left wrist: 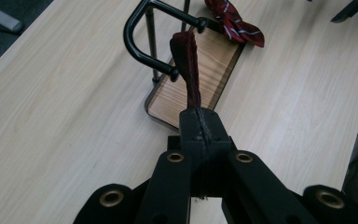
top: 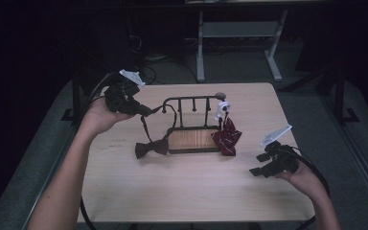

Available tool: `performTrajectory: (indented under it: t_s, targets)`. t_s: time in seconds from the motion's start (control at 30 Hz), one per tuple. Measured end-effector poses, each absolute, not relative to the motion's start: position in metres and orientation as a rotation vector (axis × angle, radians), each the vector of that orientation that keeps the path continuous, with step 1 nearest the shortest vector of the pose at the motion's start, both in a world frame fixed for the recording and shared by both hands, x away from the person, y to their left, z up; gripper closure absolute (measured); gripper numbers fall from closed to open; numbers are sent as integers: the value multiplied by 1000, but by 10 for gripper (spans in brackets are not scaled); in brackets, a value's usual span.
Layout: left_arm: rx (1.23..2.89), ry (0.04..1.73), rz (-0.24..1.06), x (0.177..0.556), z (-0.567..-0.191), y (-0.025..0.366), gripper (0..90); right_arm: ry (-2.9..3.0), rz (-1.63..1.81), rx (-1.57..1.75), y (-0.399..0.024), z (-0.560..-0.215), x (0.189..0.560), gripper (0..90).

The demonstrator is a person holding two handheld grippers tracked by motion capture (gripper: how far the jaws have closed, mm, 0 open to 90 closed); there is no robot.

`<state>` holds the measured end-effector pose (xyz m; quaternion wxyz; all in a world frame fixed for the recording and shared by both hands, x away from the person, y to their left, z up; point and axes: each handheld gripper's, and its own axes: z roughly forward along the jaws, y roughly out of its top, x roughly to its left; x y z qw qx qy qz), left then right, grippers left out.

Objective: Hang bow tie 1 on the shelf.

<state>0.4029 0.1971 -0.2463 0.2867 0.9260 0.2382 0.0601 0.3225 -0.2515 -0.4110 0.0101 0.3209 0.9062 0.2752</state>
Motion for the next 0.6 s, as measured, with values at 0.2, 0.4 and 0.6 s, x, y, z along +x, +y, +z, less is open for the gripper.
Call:
performTrajectory:
  t_s: [0.2, 0.4, 0.6]
  targets:
    - [2496, 683, 149, 413, -253, 198, 900, 2826, 861, 988, -252, -409, 322, 334]
    - [2508, 717, 143, 421, -258, 199, 900, 2822, 862, 989, -252, -408, 322, 334]
    - [2546, 747, 166, 426, -265, 194, 900, 2822, 863, 989, -252, -408, 321, 334]
